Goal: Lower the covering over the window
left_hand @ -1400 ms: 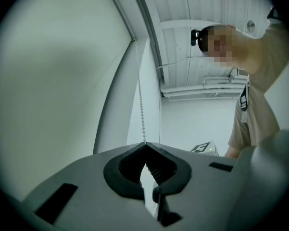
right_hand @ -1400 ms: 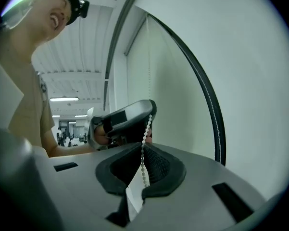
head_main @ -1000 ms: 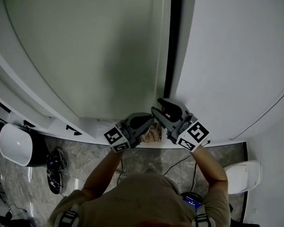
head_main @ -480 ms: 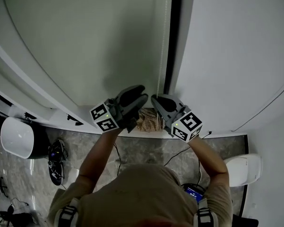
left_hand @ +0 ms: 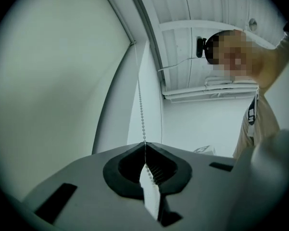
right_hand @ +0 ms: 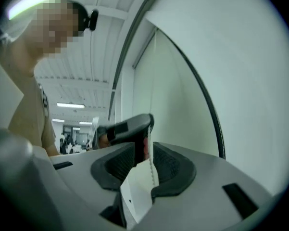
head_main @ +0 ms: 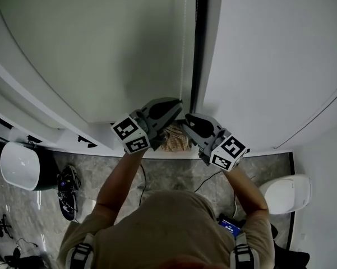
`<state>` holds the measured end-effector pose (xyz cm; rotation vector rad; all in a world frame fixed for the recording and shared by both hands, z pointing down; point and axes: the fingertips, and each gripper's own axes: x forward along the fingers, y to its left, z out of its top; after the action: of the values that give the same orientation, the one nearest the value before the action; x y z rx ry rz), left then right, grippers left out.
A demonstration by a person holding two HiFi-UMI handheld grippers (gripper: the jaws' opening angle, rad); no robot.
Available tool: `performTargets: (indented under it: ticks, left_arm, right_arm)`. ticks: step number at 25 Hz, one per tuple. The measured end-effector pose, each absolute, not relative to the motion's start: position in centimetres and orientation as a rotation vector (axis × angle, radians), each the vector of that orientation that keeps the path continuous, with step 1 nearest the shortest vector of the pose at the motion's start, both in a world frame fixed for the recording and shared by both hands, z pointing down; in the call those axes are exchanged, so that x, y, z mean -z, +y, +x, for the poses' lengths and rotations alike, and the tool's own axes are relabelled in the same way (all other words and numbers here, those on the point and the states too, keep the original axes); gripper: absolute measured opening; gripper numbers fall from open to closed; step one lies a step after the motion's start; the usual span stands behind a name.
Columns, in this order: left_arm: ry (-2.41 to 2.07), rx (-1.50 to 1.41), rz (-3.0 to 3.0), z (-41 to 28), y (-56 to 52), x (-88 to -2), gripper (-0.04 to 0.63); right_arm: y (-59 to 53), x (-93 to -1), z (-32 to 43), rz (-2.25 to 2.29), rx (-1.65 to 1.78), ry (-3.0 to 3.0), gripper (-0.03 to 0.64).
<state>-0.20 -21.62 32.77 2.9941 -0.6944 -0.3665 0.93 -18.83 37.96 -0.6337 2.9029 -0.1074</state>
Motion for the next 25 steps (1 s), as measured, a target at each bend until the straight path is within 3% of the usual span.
performTargets:
  ticks: [2, 9, 11, 14, 15, 16, 17, 23, 25]
  left_arm:
    - [-0.717, 0.36, 2.983, -0.8, -21.6, -33.8, 0.023]
    - [-0.602, 0.346, 2.928, 1.1, -19.0, -38.5, 0.023]
    - [-0.594, 0.357, 2.914, 1.4, -18.6, -39.0, 0.023]
    - [-0.603, 0.398, 2.917, 0.6, -17.9, -38.5, 0.023]
    - [-0.608, 0.435, 2.914, 0.0, -17.9, -38.0, 0.041]
    - [-0.628, 0.473, 2.912, -0.8, -18.1, -37.3, 0.134]
    - [-0.667, 0.501, 2.919, -1.5, -18.4, -36.4, 0.152]
    - [-0.636, 0.414, 3.095, 1.5, -22.0, -30.8, 0.15]
    - [-0.585, 0.327, 3.117, 2.8, -21.6, -31.3, 0.037]
  right_arm:
    - [-19.5, -35.8, 2.5, -0.643, 0.155, 2.827, 0.127]
    - [-21.5, -29.8, 0.2, -0.712, -0.123, 2.859, 0.125]
    - [-22.0, -29.9, -0.2, -0.761, -0.125, 2.879, 0.04]
    - [-21.8, -30.0, 0.1, -0.789, -0.071, 2.849, 0.014]
    - [-21.6, -30.5, 0.3, -0.812, -0.078, 2.848, 0.014]
    - [-21.4, -31.4, 0.3, -0.823, -0.07, 2.867, 0.014]
    - [-21.1, -32.8, 0.2, -0.815, -0.036, 2.902, 0.014]
    - [-21.7, -36.2, -0.5, -0.702, 0.118, 2.932, 0.014]
    - [-20.9, -36.2, -0.9, -0.684, 0.125, 2.927, 0.014]
